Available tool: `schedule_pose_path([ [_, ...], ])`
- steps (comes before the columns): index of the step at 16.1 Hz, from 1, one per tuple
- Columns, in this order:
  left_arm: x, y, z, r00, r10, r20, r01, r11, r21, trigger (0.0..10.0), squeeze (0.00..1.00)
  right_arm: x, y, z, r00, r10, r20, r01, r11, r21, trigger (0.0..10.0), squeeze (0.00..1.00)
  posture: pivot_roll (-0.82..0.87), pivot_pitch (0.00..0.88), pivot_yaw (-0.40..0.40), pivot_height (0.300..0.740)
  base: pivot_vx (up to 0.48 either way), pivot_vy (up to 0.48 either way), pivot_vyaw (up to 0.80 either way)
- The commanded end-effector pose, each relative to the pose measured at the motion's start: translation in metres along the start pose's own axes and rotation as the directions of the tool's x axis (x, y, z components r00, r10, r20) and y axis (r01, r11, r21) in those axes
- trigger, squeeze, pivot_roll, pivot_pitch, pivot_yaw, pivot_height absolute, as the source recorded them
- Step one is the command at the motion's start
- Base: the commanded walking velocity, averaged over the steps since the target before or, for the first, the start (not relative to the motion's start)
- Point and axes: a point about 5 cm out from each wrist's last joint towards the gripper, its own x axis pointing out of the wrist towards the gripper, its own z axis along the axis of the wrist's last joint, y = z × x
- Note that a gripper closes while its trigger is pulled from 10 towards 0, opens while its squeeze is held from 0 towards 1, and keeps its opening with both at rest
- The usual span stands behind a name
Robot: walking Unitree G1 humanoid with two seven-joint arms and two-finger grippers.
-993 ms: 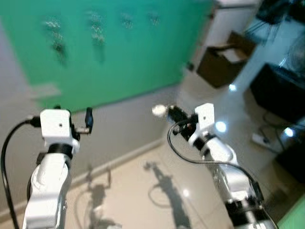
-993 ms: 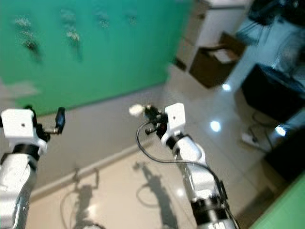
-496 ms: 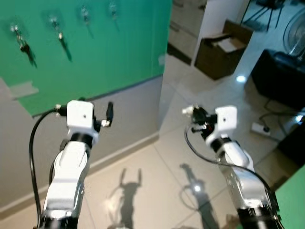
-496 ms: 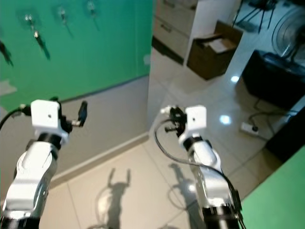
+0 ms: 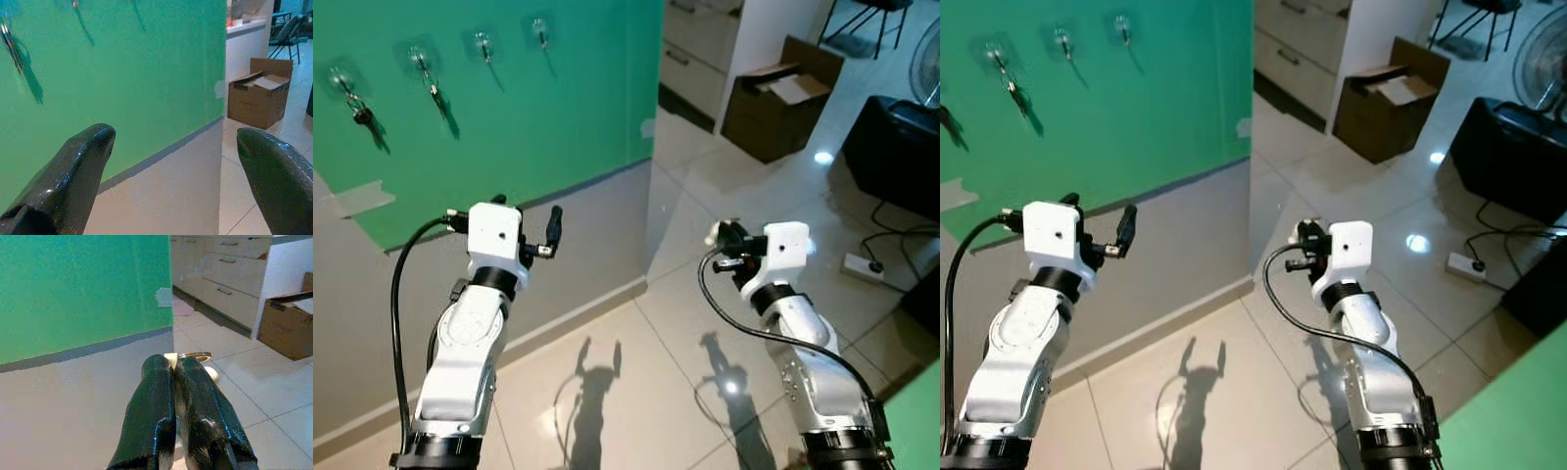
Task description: Hang keys on a hook
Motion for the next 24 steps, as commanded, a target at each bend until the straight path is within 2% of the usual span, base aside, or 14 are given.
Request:
schedule_pose_path([
  [1, 0.001, 0.003, 0.0, 1.0, 0.004, 0.004, -0.004, 1.0, -0.001, 10.0, 0.0, 0.003, 0.002, 0.006, 1.0, 0.009, 0.017, -0.009, 1.0, -0.01, 10.0, 0.0, -0.03, 0.02, 0.019, 0.74, 0.277, 0.0, 0.0],
  [8, -0.005, -0.001, -0.001, 1.0, -0.024, 0.016, 0.024, 1.0, -0.001, 10.0, 0.0, 0.004, 0.004, 0.003, 1.0, 0.029, 0.001, -0.029, 1.0, -0.006, 10.0, 0.0, -0.02, 0.009, 0.017, 0.74, 0.278, 0.0, 0.0],
  [16, -0.007, -0.006, -0.003, 0.999, -0.028, 0.017, 0.028, 0.999, -0.019, 10.0, 0.0, 0.005, -0.007, 0.008, 0.999, 0.038, 0.007, -0.038, 0.999, -0.021, 10.0, 0.0, -0.03, 0.013, -0.009, 0.74, 0.285, 0.0, 0.0],
  [20, 0.0, -0.01, -0.004, 0.999, -0.041, 0.018, 0.041, 0.999, -0.027, 10.0, 0.0, 0.003, -0.019, 0.017, 0.999, 0.019, 0.037, -0.019, 1.0, -0.006, 10.0, 0.0, -0.06, 0.0, 0.007, 0.74, 0.292, 0.0, 0.0],
  [21, 0.004, -0.017, -0.006, 0.997, -0.076, 0.006, 0.076, 0.997, -0.01, 10.0, 0.0, 0.002, -0.025, 0.022, 0.999, -0.006, 0.044, 0.007, 1.0, -0.018, 10.0, 0.0, -0.09, 0.0, 0.007, 0.74, 0.27, 0.0, 0.0],
  [24, 0.009, -0.025, -0.009, 0.993, -0.117, -0.017, 0.117, 0.993, 0.002, 10.0, 0.0, 0.001, -0.029, 0.033, 0.997, -0.025, 0.078, 0.025, 1.0, -0.005, 10.0, 0.0, -0.12, 0.0, 0.013, 0.74, 0.0, 0.0, 0.0],
])
